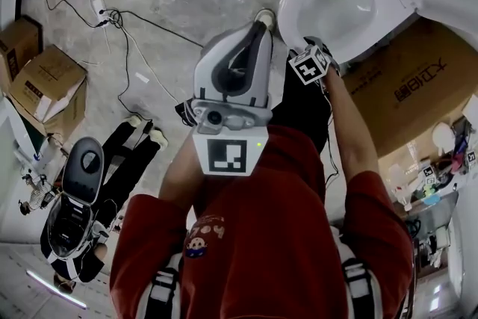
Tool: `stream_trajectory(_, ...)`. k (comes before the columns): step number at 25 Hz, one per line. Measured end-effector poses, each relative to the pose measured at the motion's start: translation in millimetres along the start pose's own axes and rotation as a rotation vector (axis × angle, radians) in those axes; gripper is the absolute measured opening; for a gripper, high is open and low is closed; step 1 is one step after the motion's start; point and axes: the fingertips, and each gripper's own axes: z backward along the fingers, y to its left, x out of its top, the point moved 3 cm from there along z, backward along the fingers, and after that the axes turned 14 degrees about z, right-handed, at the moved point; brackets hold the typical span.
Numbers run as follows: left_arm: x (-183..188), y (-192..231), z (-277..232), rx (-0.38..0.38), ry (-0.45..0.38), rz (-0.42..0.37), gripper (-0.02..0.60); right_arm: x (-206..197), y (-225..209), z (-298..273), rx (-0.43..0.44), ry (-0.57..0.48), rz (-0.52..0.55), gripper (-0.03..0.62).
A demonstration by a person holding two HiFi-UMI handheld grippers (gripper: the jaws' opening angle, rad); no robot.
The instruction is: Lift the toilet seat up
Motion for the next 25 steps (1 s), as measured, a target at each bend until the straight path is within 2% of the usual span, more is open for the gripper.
stream_trajectory(8, -31.2, -1.0, -1.7, 0.004, 0.031, -0.001, 0.018, -8.4, 2.0, -22.6, 0.020, 0.048, 0.016, 0.224)
stream_trajectory(17, -43.9, 0.4, -0.3, 0.010, 0.064, -0.010, 0.018, -11.4, 3.7, -44.1, 0.033, 0.098, 0.123, 0.236)
stream_trajectory(25, -46.1, 5.0, 2.8, 0.016, 0.064, -0.009, 0.018, -10.4, 4.1, -47.9, 0.043, 0.090, 0.097, 0.241)
